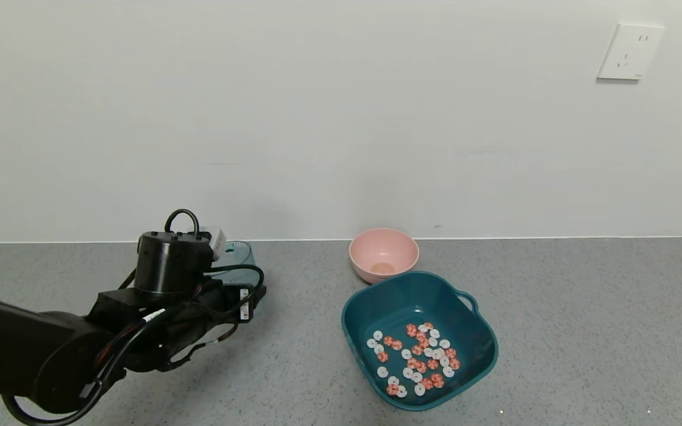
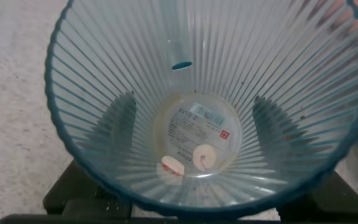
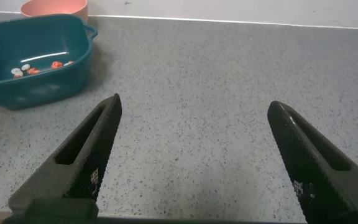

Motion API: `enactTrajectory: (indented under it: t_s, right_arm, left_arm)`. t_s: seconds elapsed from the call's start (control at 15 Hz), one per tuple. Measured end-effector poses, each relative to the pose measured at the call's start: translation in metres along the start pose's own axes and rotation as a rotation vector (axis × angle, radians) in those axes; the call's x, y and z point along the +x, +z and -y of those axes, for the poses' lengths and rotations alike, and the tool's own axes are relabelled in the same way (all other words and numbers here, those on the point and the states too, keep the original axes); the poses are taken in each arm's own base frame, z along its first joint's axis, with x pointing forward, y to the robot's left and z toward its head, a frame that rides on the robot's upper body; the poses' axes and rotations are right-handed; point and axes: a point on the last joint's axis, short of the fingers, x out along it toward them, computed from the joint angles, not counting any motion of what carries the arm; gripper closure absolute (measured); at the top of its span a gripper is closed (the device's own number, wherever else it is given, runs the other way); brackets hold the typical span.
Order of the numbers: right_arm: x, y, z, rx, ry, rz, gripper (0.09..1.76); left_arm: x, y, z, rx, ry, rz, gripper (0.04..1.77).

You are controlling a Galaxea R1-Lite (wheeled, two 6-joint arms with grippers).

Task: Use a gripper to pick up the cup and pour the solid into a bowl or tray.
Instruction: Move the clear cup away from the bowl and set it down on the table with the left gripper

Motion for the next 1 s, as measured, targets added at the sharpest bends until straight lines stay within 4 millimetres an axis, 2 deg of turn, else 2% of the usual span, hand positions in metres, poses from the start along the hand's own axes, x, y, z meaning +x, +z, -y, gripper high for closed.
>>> enactTrajectory:
  t_s: [0.4,1.0]
  right_arm:
    - [0.0,0.0,0.0,0.0,0.0,0.0,0.14]
    - [0.0,0.0,0.0,0.0,0.0,0.0,0.14]
  left_arm:
    - [-0.004,-0.032,-0.007,0.03,-0.026,-0.109,0.54]
    - [0.005,-0.035,-0.005,0.027,-0.029,-0.105,0.54]
